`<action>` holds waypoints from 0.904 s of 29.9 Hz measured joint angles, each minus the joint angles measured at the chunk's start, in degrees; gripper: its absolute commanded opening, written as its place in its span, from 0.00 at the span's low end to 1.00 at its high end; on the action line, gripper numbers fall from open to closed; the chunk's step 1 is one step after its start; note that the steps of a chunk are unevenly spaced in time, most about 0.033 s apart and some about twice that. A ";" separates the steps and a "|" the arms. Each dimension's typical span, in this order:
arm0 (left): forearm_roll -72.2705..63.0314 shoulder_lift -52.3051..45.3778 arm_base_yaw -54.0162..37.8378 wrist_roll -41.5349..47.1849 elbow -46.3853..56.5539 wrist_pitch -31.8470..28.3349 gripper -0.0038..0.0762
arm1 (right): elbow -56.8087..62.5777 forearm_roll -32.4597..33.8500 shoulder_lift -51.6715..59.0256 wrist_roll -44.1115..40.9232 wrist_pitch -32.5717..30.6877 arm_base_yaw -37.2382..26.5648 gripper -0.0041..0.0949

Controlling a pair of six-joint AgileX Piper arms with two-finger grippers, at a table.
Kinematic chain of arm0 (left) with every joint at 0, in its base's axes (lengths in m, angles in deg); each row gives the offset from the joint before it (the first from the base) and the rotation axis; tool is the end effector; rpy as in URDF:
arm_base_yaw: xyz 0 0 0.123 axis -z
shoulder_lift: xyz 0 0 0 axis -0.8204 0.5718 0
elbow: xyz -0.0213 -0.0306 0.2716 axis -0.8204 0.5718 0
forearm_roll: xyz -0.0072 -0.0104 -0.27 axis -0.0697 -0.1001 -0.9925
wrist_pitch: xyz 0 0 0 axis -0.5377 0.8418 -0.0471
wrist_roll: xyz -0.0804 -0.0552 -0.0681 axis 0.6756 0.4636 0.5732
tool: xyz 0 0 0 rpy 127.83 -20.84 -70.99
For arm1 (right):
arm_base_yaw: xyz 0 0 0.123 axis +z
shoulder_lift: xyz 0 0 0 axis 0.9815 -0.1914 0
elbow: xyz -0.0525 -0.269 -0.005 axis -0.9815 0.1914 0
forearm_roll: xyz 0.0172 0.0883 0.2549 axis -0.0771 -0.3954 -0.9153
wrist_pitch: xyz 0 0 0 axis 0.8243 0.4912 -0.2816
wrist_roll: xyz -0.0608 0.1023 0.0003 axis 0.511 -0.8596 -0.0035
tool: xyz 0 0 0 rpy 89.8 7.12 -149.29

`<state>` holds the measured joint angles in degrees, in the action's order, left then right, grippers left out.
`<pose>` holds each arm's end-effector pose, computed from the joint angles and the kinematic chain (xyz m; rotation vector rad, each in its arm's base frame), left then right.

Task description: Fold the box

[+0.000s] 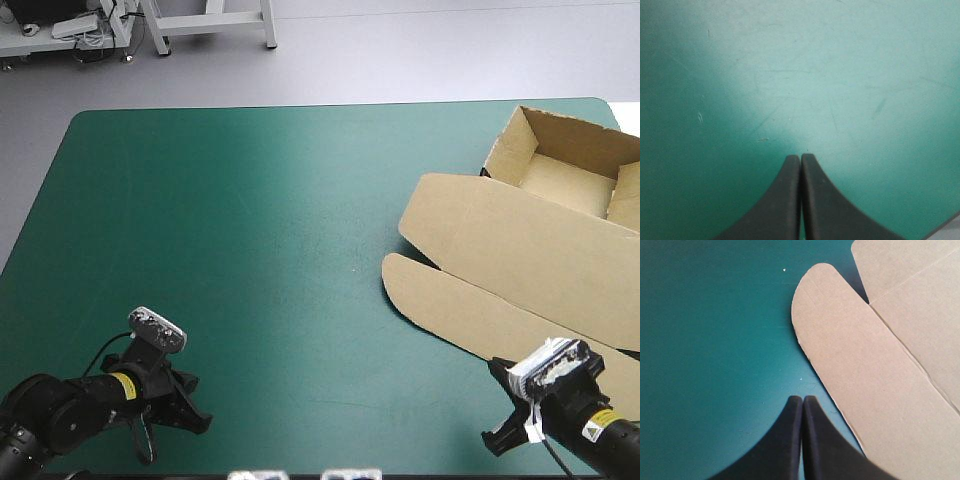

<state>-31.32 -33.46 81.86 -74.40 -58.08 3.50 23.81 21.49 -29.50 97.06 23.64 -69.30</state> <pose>0.1306 -0.0816 0.2243 0.6758 2.5004 -0.3162 0.1047 0.0531 0.2710 -0.6217 2.0446 0.2642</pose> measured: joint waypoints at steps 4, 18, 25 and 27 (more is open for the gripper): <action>-0.16 -2.20 0.00 0.00 2.57 -0.85 0.04 | 2.53 0.00 4.07 -0.70 0.34 0.00 0.02; -1.07 -4.69 0.00 0.00 5.45 -4.45 0.04 | 2.74 -0.10 5.20 -1.06 0.65 0.00 0.02; -3.60 -4.69 0.00 -0.04 5.45 -4.61 0.04 | 2.74 -0.10 5.20 -1.06 0.67 0.00 0.02; -3.63 -4.69 0.00 -0.04 5.45 -4.61 0.04 | 2.74 -0.10 5.20 -1.06 0.67 0.00 0.02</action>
<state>-34.95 -38.14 81.86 -74.45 -52.63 -1.11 26.56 21.39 -24.30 96.00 24.31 -69.30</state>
